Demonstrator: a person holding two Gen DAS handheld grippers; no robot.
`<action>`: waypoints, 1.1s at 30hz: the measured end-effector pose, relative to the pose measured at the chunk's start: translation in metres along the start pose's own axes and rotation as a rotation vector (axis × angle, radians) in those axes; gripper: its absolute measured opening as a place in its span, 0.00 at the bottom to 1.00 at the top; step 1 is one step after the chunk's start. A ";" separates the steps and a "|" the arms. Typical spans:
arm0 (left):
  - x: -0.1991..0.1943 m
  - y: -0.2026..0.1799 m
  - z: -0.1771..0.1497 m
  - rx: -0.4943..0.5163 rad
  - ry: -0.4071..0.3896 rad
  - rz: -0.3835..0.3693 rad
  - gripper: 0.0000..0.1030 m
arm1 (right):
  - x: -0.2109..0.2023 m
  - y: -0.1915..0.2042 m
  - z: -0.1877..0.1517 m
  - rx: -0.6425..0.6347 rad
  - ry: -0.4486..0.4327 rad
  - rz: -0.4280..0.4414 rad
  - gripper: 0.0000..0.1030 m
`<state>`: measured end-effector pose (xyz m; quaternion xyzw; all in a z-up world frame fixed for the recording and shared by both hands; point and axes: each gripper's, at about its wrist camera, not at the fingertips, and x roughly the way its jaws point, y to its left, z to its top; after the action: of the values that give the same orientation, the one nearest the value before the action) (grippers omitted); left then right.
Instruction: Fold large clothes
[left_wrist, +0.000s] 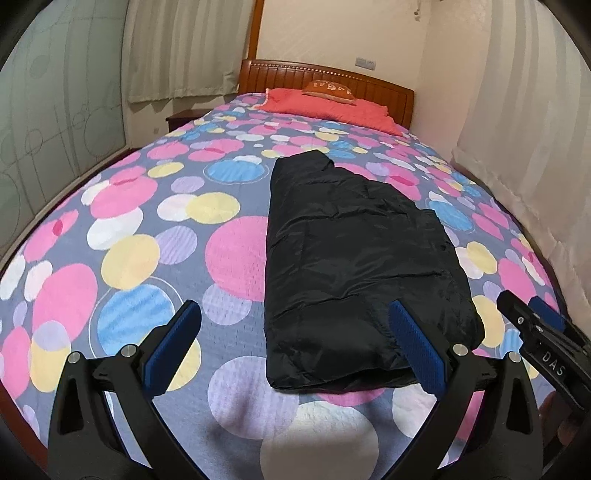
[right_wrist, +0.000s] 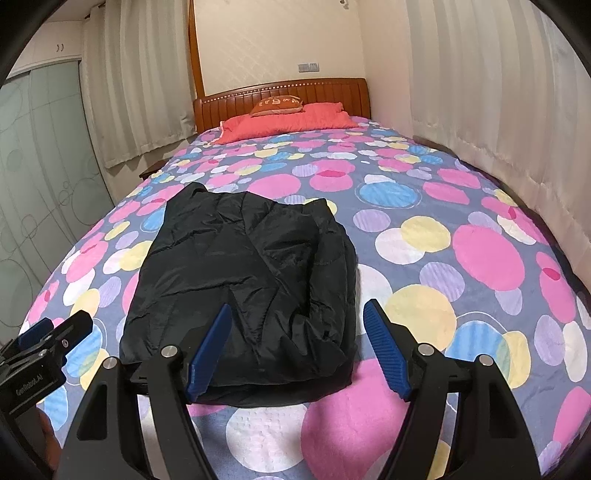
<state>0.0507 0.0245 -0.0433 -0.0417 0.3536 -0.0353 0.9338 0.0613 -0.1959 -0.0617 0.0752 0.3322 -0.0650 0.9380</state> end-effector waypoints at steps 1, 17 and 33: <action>-0.001 -0.001 0.000 0.007 -0.002 0.006 0.98 | -0.001 0.000 0.000 -0.002 -0.002 -0.003 0.71; -0.006 -0.010 -0.003 0.029 -0.008 0.003 0.98 | -0.006 0.005 0.000 -0.010 -0.012 -0.003 0.71; -0.006 -0.012 -0.006 0.028 -0.002 -0.001 0.98 | -0.006 0.007 -0.001 -0.010 -0.011 -0.003 0.71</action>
<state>0.0414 0.0126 -0.0426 -0.0286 0.3521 -0.0407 0.9347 0.0575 -0.1888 -0.0580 0.0698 0.3276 -0.0653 0.9400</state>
